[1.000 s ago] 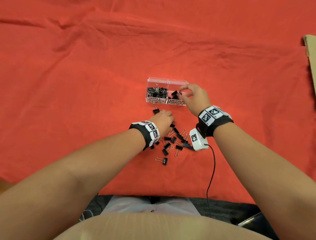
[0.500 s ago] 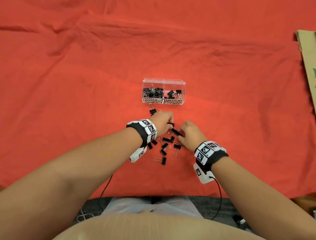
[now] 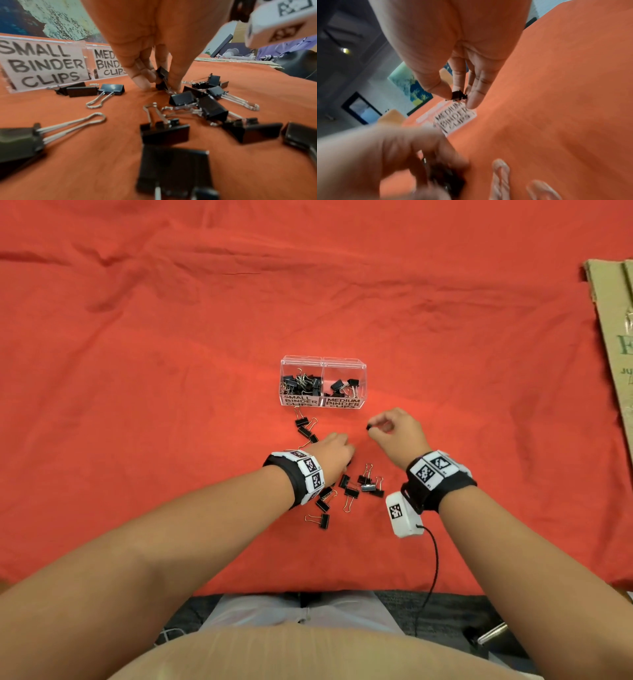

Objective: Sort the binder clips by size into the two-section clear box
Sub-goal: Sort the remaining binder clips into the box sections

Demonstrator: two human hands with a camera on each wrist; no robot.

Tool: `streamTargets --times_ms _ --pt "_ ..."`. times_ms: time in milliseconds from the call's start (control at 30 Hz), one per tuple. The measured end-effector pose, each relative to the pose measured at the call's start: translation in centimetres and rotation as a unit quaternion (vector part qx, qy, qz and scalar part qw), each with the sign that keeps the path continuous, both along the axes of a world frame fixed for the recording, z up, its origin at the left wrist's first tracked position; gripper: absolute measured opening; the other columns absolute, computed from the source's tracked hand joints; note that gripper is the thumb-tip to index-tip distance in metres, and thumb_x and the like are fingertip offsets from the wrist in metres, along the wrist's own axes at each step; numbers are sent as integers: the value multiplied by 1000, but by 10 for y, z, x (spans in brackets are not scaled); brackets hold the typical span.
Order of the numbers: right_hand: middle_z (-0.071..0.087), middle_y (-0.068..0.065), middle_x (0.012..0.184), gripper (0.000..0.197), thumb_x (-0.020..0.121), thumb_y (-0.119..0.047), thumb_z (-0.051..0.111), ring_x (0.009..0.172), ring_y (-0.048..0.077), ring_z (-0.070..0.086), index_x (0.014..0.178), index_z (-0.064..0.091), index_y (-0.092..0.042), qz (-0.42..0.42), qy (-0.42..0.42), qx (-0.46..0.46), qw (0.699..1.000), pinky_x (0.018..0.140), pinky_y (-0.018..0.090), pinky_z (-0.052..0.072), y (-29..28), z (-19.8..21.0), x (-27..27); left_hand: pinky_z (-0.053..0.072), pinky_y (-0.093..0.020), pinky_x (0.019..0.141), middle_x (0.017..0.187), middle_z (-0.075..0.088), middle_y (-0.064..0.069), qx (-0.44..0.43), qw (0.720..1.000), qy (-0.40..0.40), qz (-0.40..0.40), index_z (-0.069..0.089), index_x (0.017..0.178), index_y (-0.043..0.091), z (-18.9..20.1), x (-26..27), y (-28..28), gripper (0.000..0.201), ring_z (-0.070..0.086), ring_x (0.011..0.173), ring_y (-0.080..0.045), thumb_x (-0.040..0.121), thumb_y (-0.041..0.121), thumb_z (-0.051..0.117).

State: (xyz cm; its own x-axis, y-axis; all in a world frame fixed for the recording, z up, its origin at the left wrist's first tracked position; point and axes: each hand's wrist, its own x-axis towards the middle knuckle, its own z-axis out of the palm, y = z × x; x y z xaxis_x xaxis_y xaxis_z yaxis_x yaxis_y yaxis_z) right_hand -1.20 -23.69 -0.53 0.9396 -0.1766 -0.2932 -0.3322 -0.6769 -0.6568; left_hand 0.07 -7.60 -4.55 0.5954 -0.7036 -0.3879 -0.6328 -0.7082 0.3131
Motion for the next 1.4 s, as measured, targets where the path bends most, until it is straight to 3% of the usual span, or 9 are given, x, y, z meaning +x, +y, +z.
streamTargets --times_ms 67,167,300,467,667,800,967,1300,1400 --pt "63 2 91 9 84 -19 63 82 18 60 90 67 -15 -13 -11 32 999 74 30 50 0 9 18 53 -40 68 110 45 -16 -9 999 3 33 49 105 3 0 1 3 21 57 94 -30 85 0 54" --pt "68 5 91 6 85 -19 62 83 22 65 89 66 -18 -14 -23 64 998 73 34 55 7 21 45 47 -41 86 133 37 -18 7 995 56 83 49 122 8 3 5 4 33 52 111 -31 89 7 52" --pt "65 2 73 9 87 -15 59 75 24 67 90 67 -14 -7 -27 71 997 73 37 56 19 28 73 48 -40 69 115 46 -17 -12 997 21 70 51 110 3 1 4 1 24 57 93 -33 87 3 58" --pt "69 8 89 25 90 -19 55 76 21 63 111 66 -11 45 -11 -14 999 67 27 45 20 27 83 50 -41 83 113 53 -11 -40 992 48 114 53 105 8 8 14 4 21 56 102 -30 88 14 63" --pt "65 0 102 23 93 -18 50 65 9 54 111 65 -15 93 23 -55 994 56 16 40 6 24 46 45 -30 75 101 60 -6 -89 976 107 170 52 89 16 19 36 8 12 59 93 -24 86 16 63" --pt "67 3 107 21 90 -16 53 88 15 60 107 66 -16 177 120 -96 972 78 24 47 1 6 -4 47 -27 78 99 58 2 -149 959 92 222 58 94 18 35 61 1 8 59 90 -16 88 17 63" --pt "46 4 125 41 78 -33 67 109 22 55 116 55 -27 213 198 -118 949 91 36 48 1 -15 -51 50 -30 84 110 62 -5 -172 945 41 275 65 99 15 54 105 -10 12 59 93 -19 88 19 64" --pt "52 7 111 35 83 -18 63 100 23 56 118 61 -16 208 99 -80 970 90 33 46 9 -31 -54 48 -34 90 125 46 -8 -147 952 12 267 52 124 16 63 111 -17 35 58 101 -25 91 26 58" --pt "59 4 100 29 85 -15 61 82 19 55 113 65 -16 179 69 -48 980 80 27 43 12 -27 -46 52 -39 87 123 46 -5 -141 963 14 228 53 121 19 68 88 -14 33 60 95 -23 90 27 59"
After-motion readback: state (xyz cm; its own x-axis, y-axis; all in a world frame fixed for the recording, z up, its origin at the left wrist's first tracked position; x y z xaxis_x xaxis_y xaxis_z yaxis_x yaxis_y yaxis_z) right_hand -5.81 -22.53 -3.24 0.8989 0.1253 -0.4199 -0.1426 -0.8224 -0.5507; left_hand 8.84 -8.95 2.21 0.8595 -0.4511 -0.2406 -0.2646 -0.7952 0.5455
